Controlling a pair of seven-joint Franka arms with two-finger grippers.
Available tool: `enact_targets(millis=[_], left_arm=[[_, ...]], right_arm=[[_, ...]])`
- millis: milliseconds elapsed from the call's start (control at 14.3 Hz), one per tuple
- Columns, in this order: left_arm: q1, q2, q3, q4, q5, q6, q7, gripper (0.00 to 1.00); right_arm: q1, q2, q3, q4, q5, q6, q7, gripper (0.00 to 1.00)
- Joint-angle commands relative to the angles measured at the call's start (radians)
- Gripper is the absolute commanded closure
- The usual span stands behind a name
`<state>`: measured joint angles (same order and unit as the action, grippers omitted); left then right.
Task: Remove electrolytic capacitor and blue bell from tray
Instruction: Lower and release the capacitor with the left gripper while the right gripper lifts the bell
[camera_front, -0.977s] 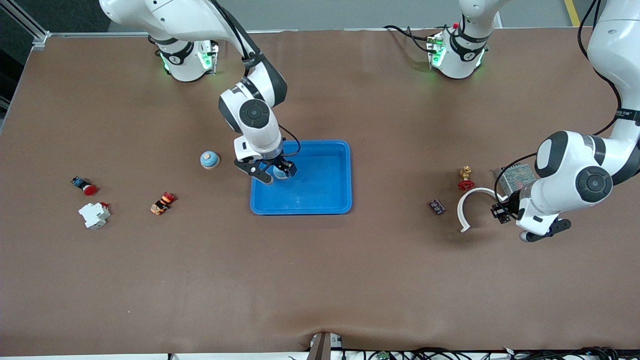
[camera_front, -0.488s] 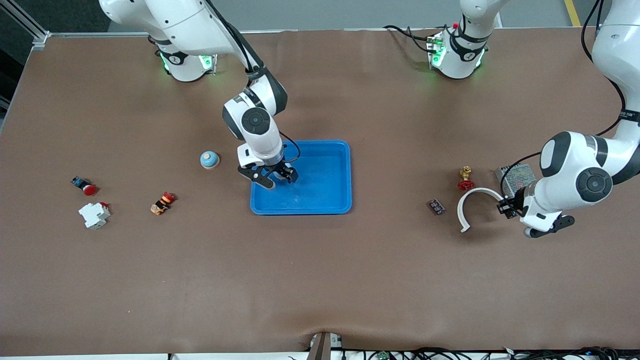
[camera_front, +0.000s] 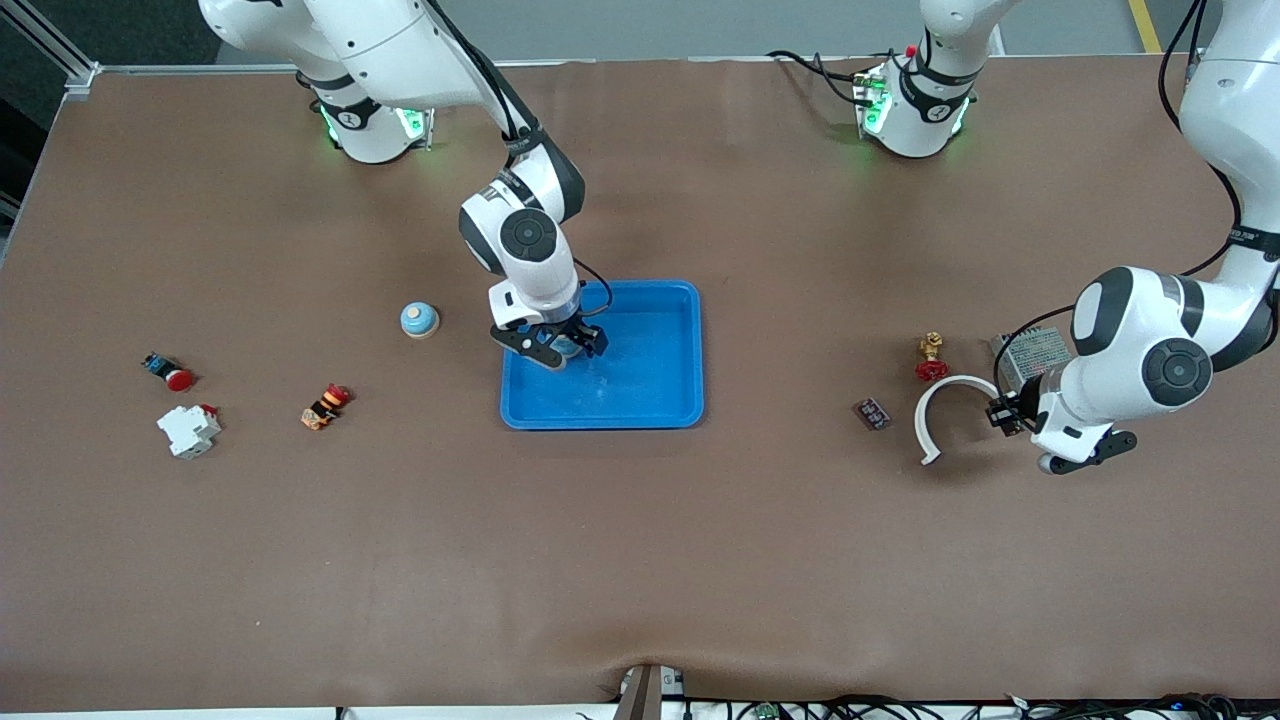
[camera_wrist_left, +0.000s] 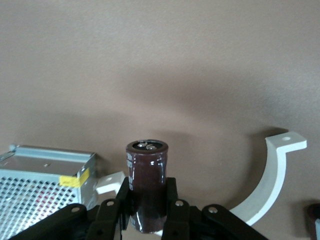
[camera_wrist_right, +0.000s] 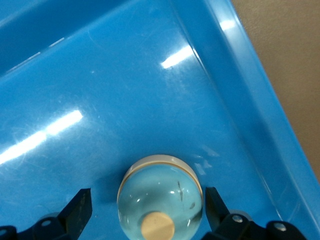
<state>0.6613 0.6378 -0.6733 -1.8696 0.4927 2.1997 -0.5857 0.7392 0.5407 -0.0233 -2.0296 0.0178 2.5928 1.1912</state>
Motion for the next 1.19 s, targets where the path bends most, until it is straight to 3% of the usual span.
enact_targets(millis=[0, 349, 419, 488, 558, 698, 767, 907, 1116], left_arm=[[0.011, 0.04, -0.011, -0.002, 0.056, 0.05, -0.005, 1.0], [0.011, 0.059, -0.009, -0.013, 0.108, 0.068, -0.008, 1.0], [0.009, 0.06, -0.009, -0.013, 0.118, 0.069, -0.008, 1.0], [0.009, 0.06, -0.009, -0.014, 0.119, 0.068, -0.008, 1.0], [0.011, 0.059, -0.009, -0.016, 0.119, 0.068, -0.008, 1.0], [0.011, 0.059, -0.009, -0.014, 0.119, 0.068, -0.008, 1.0], [0.009, 0.059, -0.009, -0.011, 0.119, 0.068, -0.011, 0.76], [0.009, 0.053, -0.011, -0.008, 0.118, 0.066, -0.028, 0.0], [0.006, 0.023, -0.02, 0.004, 0.113, 0.058, -0.028, 0.0]], right_arm=[[0.003, -0.007, -0.003, -0.006, -0.015, -0.005, 0.016, 0.0], [-0.003, -0.007, -0.003, -0.006, -0.018, -0.003, 0.008, 0.04], [-0.003, -0.007, -0.003, -0.006, -0.018, -0.003, 0.007, 0.16], [-0.004, -0.007, -0.003, -0.008, -0.018, -0.002, 0.005, 0.46], [-0.004, -0.007, -0.003, -0.008, -0.018, 0.003, 0.004, 0.99], [-0.009, -0.005, -0.003, -0.008, -0.018, 0.003, 0.013, 1.0], [-0.01, -0.007, -0.001, -0.008, -0.018, 0.0, 0.013, 1.0], [-0.012, -0.018, -0.001, -0.006, -0.018, -0.011, 0.011, 1.0], [-0.02, -0.068, -0.003, 0.009, -0.016, -0.092, -0.007, 1.0]])
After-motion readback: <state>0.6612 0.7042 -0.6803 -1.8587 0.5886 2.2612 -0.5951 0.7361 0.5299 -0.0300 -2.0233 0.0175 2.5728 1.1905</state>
